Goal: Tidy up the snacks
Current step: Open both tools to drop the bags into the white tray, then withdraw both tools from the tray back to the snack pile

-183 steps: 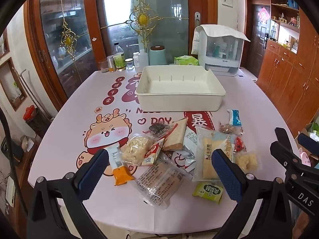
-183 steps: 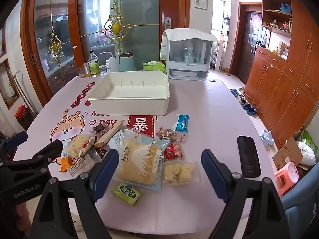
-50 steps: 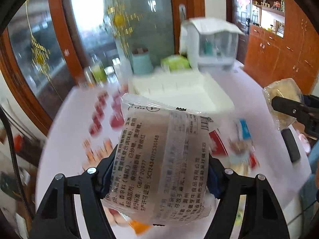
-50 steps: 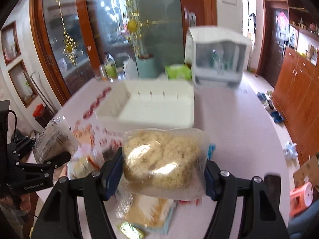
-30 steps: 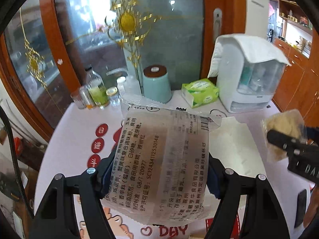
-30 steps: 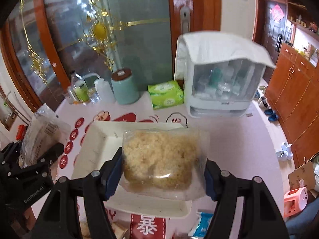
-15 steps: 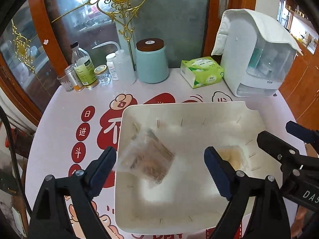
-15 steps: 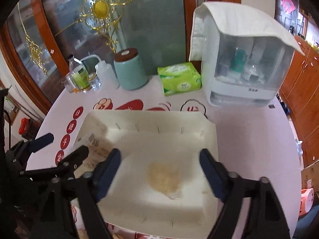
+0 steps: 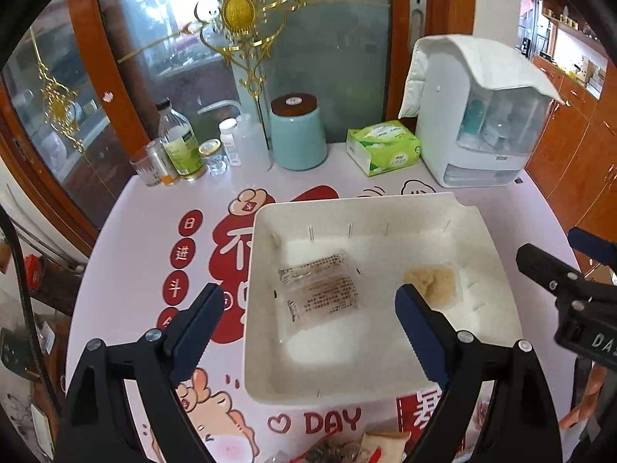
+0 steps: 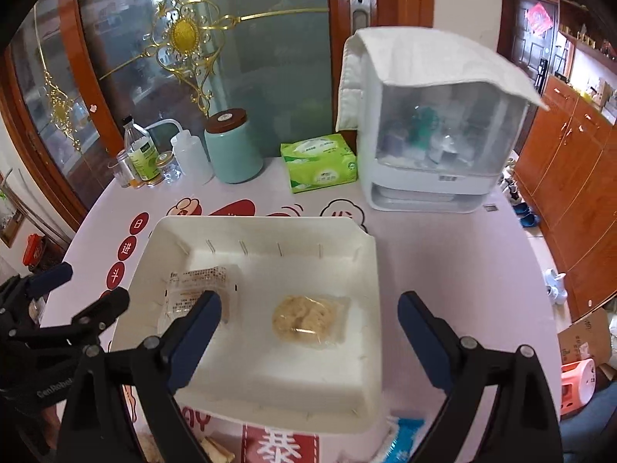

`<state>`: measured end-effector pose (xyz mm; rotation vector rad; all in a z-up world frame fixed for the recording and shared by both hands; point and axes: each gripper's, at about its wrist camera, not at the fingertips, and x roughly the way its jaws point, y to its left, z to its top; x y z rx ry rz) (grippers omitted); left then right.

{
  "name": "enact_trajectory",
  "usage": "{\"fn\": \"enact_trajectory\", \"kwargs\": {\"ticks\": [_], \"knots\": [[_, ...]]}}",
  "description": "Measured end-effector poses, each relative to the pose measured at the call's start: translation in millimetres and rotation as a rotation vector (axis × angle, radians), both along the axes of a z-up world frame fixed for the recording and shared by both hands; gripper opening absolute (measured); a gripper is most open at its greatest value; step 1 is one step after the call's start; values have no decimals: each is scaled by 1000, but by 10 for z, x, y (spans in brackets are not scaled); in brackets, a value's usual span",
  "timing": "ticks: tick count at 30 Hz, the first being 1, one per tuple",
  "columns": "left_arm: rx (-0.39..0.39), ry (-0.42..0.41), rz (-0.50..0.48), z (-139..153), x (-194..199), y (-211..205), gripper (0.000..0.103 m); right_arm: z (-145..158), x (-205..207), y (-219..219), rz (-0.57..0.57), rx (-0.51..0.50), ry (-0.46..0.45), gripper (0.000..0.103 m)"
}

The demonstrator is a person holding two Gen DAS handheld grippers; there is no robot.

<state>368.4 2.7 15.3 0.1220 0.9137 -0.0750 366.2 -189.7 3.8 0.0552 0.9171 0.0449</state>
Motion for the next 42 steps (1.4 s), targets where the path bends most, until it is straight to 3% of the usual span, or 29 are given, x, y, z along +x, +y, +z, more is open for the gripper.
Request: {"fn": "enact_trajectory", "kwargs": {"ticks": [6,13,21,36,42], "knots": [[-3,-43,-10,274,-387,24,93,320,-354,-81,-10,70,-31,94],[-8,-103,-21,576,-895,62,95,679,-850,-1,-8,19,-97,94],[-22,-151,-35,778,-1431,131,100,904,-1393,61,36,17,-106,94],[-26,-152,-161,486,-2218,-42,100,660,-2292,128,166,-43,-153,94],[-65,-131,-204,124,-2525,-18,100,377,-2614,4,196,39,-142,94]]}}
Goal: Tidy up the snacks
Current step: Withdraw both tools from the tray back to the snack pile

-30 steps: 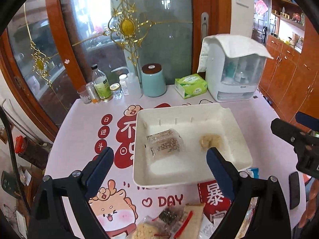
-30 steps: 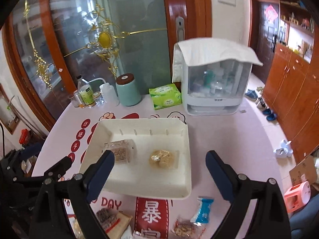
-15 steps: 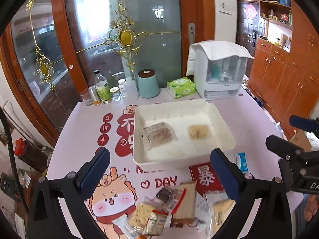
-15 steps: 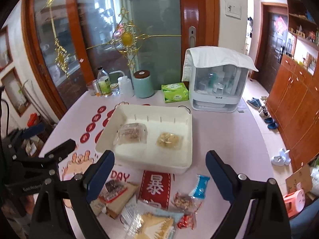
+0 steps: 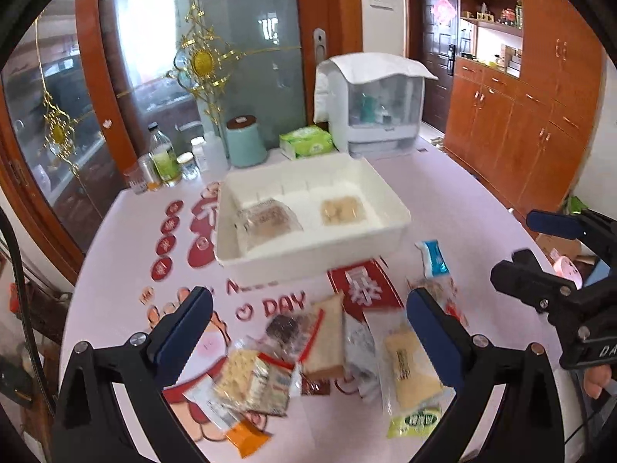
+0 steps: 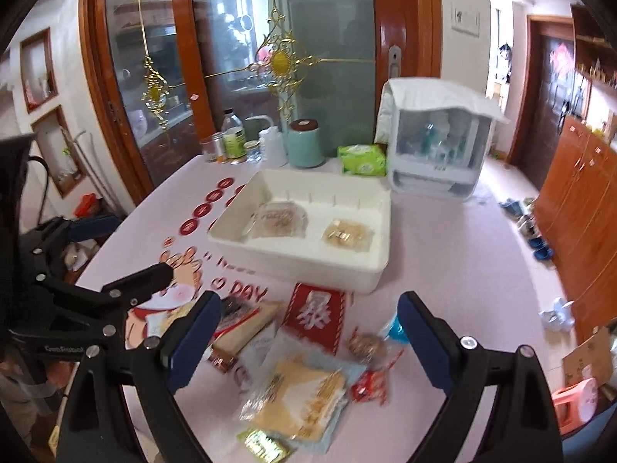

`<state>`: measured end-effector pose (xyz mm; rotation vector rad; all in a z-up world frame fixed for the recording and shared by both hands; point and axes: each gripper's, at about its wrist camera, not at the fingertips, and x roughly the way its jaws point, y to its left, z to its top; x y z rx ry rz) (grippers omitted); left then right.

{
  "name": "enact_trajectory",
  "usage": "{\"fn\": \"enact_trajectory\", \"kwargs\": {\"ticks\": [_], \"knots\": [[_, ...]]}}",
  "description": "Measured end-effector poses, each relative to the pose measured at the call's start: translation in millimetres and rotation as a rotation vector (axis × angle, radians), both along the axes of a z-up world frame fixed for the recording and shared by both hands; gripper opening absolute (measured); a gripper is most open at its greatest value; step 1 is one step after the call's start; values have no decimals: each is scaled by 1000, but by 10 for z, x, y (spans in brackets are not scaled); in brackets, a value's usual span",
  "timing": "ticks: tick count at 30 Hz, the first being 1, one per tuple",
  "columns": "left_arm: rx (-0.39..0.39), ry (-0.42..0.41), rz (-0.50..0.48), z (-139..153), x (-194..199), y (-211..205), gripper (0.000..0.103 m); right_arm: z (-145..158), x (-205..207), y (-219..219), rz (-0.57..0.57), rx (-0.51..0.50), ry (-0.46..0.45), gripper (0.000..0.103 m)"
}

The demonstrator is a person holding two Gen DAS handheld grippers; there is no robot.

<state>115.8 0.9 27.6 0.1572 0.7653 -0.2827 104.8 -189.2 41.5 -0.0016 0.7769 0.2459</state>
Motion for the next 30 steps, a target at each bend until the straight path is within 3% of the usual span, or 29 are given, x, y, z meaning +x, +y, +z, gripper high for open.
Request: {"fn": "enact_trajectory", "kwargs": {"ticks": [9,17,23,30], "knots": [[24,-42,35,-670,-400,51,100,-746,-362,18,-18,-14,52,94],[136,-35,79,-1254,-478,37,100,-1445,-439,147,-38,33,162,94],[171,-15,92,-1428,-372,52,100,-1618,-317,74,-86,88,212,94],[147,49,103,-1581,-119,82,100,-1816,-164,-16,-120,121,279,94]]}}
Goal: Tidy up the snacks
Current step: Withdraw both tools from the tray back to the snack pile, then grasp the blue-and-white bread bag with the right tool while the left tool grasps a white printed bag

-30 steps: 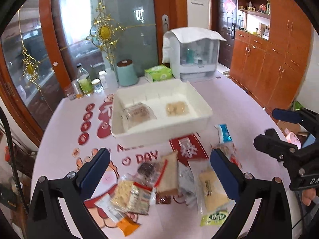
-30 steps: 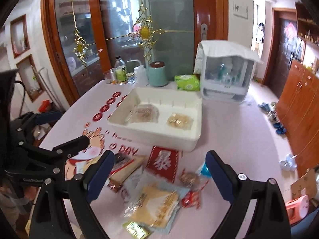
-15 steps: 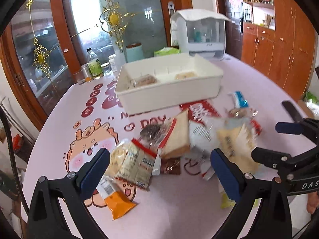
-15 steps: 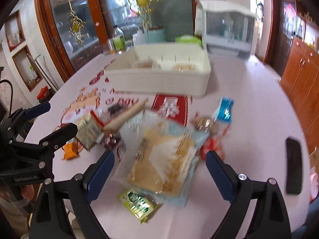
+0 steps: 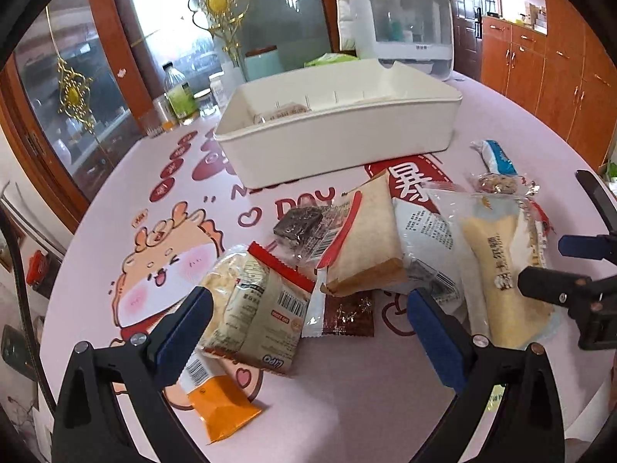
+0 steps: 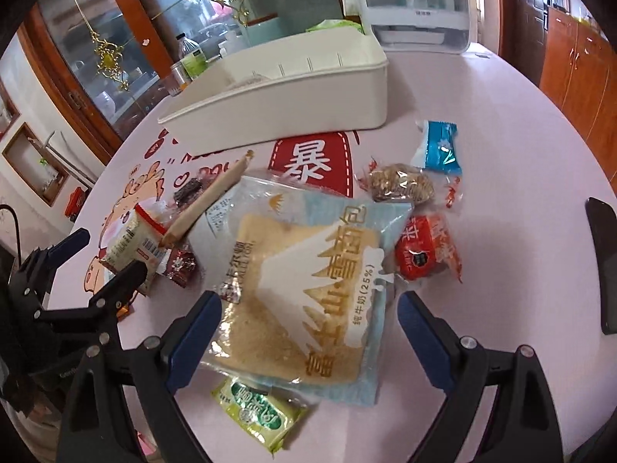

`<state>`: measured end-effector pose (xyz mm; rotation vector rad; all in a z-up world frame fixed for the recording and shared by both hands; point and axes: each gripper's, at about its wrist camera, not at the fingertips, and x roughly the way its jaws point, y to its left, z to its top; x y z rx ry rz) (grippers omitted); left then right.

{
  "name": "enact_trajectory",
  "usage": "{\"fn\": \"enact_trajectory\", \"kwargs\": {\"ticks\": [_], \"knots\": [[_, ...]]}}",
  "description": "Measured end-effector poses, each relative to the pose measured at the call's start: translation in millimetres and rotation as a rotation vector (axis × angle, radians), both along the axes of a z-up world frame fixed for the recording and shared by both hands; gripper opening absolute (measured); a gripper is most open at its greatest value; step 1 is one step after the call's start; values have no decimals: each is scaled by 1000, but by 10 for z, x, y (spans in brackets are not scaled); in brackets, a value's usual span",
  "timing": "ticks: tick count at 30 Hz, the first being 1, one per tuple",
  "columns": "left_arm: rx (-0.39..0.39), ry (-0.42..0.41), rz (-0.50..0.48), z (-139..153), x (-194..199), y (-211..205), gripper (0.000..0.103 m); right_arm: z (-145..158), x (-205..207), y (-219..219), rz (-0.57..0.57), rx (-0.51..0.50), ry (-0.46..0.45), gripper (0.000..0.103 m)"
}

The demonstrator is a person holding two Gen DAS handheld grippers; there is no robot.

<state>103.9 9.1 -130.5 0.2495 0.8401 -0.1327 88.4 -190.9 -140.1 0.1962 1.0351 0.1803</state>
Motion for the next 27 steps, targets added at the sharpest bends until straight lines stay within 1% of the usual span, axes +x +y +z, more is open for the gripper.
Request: {"fn": "enact_trajectory", "kwargs": {"ticks": [2,4,7,9,12,14,15,17,18,19,20,21,22,23,24,25,26,27], "knots": [[6,19,6,-64,69,-10,99,-74,45,-6,-8,-25,18,94],[7,40,6,-117,123,-22,97,-149,84,-34,-12,-17,42,94],[-3,71,8,-187,231,-35,94,-234,123,-99,-19,44,64,94],[-9,80,6,-200,292,-54,93,-275,147,-116,-14,66,71,94],[-14,87,4,-217,386,-87,89,-341,188,-110,9,106,90,99],[-22,99,2,-235,447,-104,82,-384,213,-104,18,140,104,101],[-27,105,3,-243,482,-109,81,-381,217,-90,26,141,95,102],[-52,135,1,-270,554,-103,73,-386,234,-36,49,124,89,102],[-69,152,4,-289,597,-96,72,-382,235,2,64,109,83,102],[-81,162,7,-306,628,-89,68,-378,235,34,77,95,76,100],[-95,176,10,-328,671,-84,62,-374,234,58,86,83,68,99],[-110,192,11,-353,717,-82,58,-369,231,79,96,75,60,94],[-116,204,18,-376,757,-83,50,-365,231,84,105,78,53,83],[-109,206,30,-394,782,-82,47,-358,229,81,112,88,47,76],[-110,204,36,-400,812,-78,45,-353,230,67,119,109,44,63],[-121,210,35,-408,843,-72,40,-361,235,43,121,132,45,54],[-137,220,33,-417,875,-61,28,-371,240,17,123,160,45,52],[-142,221,37,-424,896,-50,21,-373,237,0,126,177,43,49]]}}
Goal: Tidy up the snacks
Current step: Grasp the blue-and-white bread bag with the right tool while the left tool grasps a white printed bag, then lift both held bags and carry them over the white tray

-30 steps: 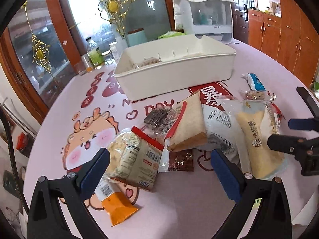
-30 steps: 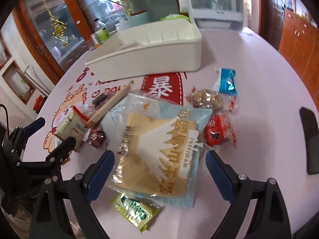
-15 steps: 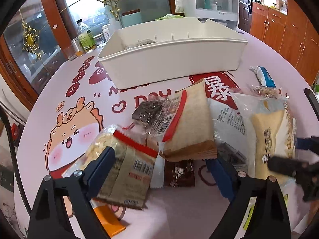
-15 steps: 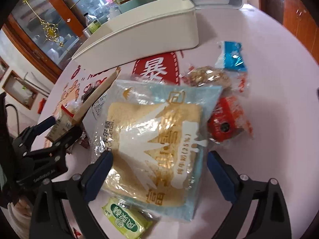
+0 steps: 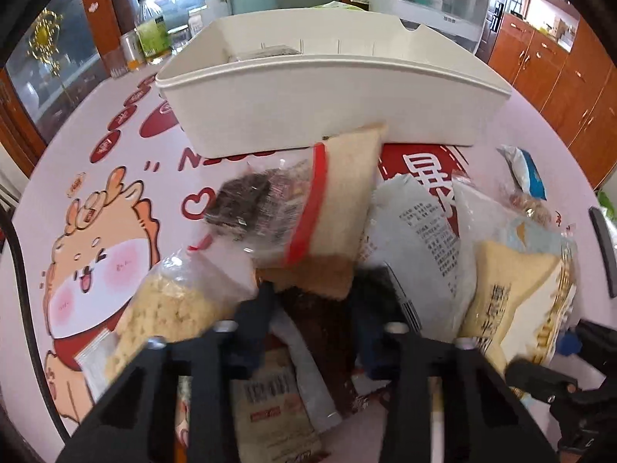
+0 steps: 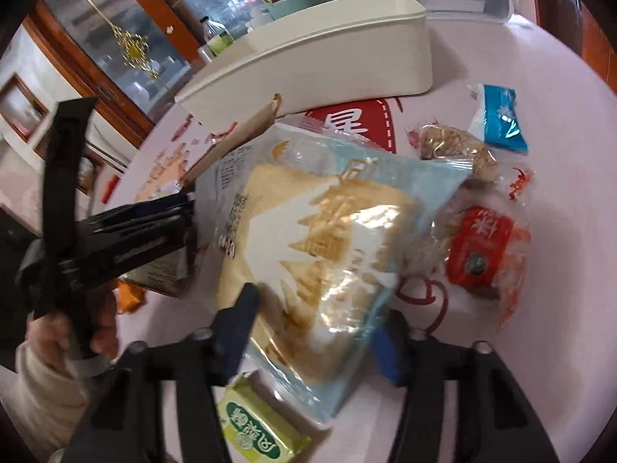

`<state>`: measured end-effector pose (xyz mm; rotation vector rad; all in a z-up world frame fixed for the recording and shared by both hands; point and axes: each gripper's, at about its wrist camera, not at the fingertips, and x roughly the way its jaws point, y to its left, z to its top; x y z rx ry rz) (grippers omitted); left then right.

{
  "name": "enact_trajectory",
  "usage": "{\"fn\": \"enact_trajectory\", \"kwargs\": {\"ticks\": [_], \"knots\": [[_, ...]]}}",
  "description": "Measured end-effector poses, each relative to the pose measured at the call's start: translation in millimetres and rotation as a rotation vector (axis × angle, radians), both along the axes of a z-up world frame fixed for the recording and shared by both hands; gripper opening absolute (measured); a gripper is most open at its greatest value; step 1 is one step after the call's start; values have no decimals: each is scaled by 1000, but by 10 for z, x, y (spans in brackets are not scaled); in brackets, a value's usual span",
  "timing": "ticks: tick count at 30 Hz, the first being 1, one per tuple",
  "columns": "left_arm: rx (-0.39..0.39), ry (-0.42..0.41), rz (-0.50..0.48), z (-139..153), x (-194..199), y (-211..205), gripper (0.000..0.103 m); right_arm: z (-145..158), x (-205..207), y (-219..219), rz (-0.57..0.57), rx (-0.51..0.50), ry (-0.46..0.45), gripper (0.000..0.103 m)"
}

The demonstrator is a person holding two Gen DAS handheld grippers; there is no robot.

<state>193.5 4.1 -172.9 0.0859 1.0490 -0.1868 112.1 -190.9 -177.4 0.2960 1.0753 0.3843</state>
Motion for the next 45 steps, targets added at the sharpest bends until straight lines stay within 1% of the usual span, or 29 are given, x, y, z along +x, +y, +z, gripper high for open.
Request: {"fn": "enact_trajectory", "kwargs": {"ticks": [1,2,4,7,11,14,16,19,23,27,29,31,33,35,37,40,45], "knots": [[-8,2,4,-7,23,14,5,-1,-6,-9,3,8,-4,47],[-37,12,8,-19,43,35,4,3,-14,-14,5,11,-10,45],[-73,4,24,-11,43,82,1,23,-34,-24,14,26,-24,36],[-65,-54,32,89,-38,96,0,81,-83,-22,29,39,-47,30],[-77,-129,24,353,-187,140,0,189,-158,40,51,24,-90,26],[-83,-152,10,519,-289,144,0,284,-217,92,68,10,-120,23],[-86,-137,-6,556,-328,136,0,347,-258,117,74,-3,-145,22],[-78,-98,-17,520,-392,123,0,464,-316,123,67,-24,-186,21],[-78,-41,9,427,-451,192,1,596,-363,81,40,-53,-237,21],[-81,-26,39,428,-495,289,10,700,-415,17,6,-84,-280,21],[-92,-20,43,443,-511,311,27,740,-413,9,-8,-89,-291,21],[-107,-20,37,461,-515,285,35,766,-416,-16,-16,-93,-299,21],[-106,-17,18,473,-496,190,46,786,-417,-32,-29,-99,-306,21],[-104,-21,11,496,-453,65,69,792,-419,-36,-42,-109,-314,21],[-106,-29,2,516,-399,-62,76,805,-424,-44,-53,-120,-322,20],[-89,-21,-4,495,-254,-290,78,828,-427,-62,-69,-140,-333,20],[0,23,66,279,22,-512,78,866,-420,-123,-99,-174,-350,20]]}}
